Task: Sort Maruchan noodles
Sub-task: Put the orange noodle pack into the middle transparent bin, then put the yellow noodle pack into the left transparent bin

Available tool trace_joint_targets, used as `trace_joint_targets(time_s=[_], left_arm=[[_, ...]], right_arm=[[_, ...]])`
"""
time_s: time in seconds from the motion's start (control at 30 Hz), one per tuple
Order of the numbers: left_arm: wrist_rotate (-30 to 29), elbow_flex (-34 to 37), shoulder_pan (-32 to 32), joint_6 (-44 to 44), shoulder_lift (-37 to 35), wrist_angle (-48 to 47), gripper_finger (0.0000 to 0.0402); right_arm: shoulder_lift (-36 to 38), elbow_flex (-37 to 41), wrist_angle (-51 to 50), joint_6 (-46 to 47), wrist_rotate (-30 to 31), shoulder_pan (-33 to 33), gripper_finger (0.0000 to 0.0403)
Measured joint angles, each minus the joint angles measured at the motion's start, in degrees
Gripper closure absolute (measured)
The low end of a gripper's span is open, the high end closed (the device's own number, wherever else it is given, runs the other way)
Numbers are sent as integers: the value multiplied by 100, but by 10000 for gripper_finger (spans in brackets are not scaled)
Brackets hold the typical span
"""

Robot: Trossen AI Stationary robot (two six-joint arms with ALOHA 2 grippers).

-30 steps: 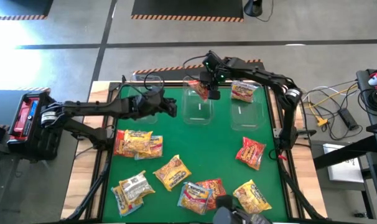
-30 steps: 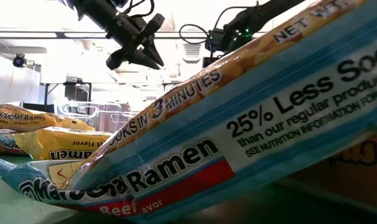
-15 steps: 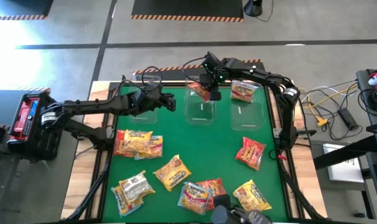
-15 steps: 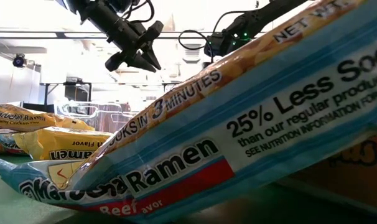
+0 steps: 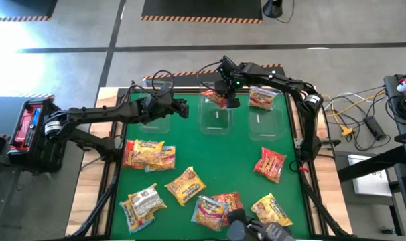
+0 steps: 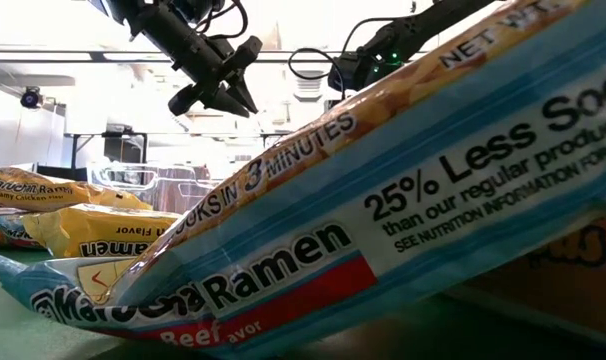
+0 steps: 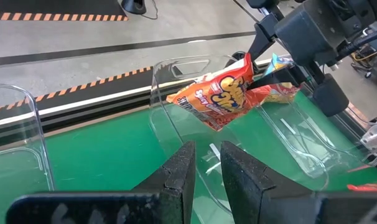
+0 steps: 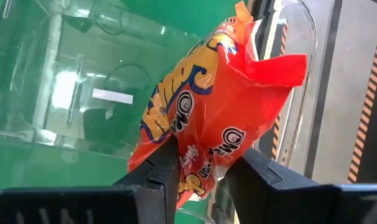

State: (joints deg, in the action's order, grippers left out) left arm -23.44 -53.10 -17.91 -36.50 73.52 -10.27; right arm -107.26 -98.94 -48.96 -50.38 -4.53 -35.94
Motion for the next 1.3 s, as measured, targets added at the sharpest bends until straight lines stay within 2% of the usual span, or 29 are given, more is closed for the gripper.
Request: trace_joint_targets(time_s=[0.3,0.6,0.67,0.83,0.9,1.17,1.3], left_arm=[[0,0,0,-1,0,0,342],[0,0,0,-1,0,-2,342],[2,0,0,-1,1,-3,342],[11,0,2,-1,2,-14,342],[33,0,0,-1,2,-21,342],[46,0,0,-1,2,-96,342],[48,0,0,-1,2,-106,342]], right_arm=[[0,59,50,655,4,0,285],[-25,374,482,291,39,2,265],[-78,379,621,308,193,-9,260],[-151,385,1155,270,1141,-9,257],[-151,385,1237,146,1341,-13,259],[-82,382,1501,129,1371,-7,257],[-13,382,1492,693,1371,55,261]])
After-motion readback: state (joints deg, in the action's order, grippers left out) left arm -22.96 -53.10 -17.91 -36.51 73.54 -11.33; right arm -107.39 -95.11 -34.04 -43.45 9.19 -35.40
